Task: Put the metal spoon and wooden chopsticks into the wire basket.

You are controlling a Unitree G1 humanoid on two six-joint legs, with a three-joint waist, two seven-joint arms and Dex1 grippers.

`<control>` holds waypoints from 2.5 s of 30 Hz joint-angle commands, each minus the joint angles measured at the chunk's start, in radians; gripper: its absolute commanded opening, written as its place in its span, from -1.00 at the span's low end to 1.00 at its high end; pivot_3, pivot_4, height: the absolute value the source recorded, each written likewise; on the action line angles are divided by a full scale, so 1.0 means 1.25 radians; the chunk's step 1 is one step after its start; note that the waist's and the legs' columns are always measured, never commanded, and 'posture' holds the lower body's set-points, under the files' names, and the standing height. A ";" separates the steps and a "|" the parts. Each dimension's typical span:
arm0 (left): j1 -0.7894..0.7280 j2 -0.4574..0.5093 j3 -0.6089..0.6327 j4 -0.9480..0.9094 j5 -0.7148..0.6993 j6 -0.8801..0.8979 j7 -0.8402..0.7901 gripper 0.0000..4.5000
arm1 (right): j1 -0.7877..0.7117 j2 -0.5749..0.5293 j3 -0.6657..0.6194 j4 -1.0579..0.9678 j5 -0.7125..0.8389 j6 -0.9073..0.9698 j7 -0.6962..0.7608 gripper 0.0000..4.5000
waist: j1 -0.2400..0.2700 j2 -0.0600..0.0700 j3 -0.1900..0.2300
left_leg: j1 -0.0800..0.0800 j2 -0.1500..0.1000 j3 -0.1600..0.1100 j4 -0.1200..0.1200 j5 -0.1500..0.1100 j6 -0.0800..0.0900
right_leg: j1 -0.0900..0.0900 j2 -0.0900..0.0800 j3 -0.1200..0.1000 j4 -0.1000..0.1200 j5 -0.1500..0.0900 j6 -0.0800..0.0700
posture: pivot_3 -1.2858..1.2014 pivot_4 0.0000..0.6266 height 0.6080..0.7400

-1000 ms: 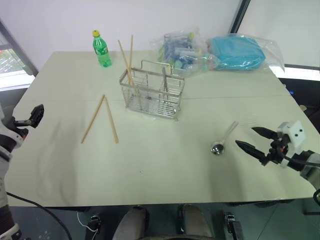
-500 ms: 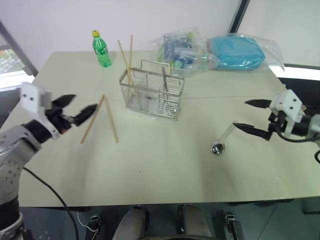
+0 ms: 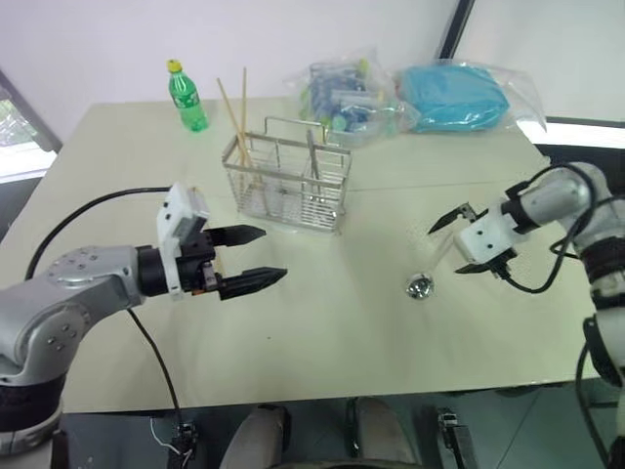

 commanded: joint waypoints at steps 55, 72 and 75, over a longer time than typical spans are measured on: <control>-0.148 0.012 0.044 0.112 0.068 -0.060 0.026 1.00 | -0.046 0.439 -0.409 -0.436 0.732 1.150 -0.663 -0.97 | 0.000 -0.002 -0.002 | -0.003 0.001 -0.001 0.001 0.000 0.000 | -0.006 0.001 0.002 0.004 0.003 -0.001 | 0.03 -0.52 0.77; -0.229 0.000 0.071 0.222 0.138 -0.096 0.109 1.00 | -0.063 0.428 -0.455 -0.487 0.710 1.244 -0.665 0.12 | 0.000 -0.002 -0.001 | -0.002 0.001 -0.001 0.001 0.001 -0.001 | -0.008 0.001 0.002 0.011 0.003 -0.001 | 0.03 -0.52 0.77; -0.278 -0.008 0.091 0.282 0.162 -0.094 0.161 1.00 | -0.103 0.389 -0.476 -0.510 0.740 1.266 -0.621 0.12 | 0.000 -0.002 -0.001 | -0.002 0.000 -0.001 0.001 0.001 -0.001 | -0.008 0.001 0.002 0.011 0.003 -0.001 | 0.03 -0.52 0.77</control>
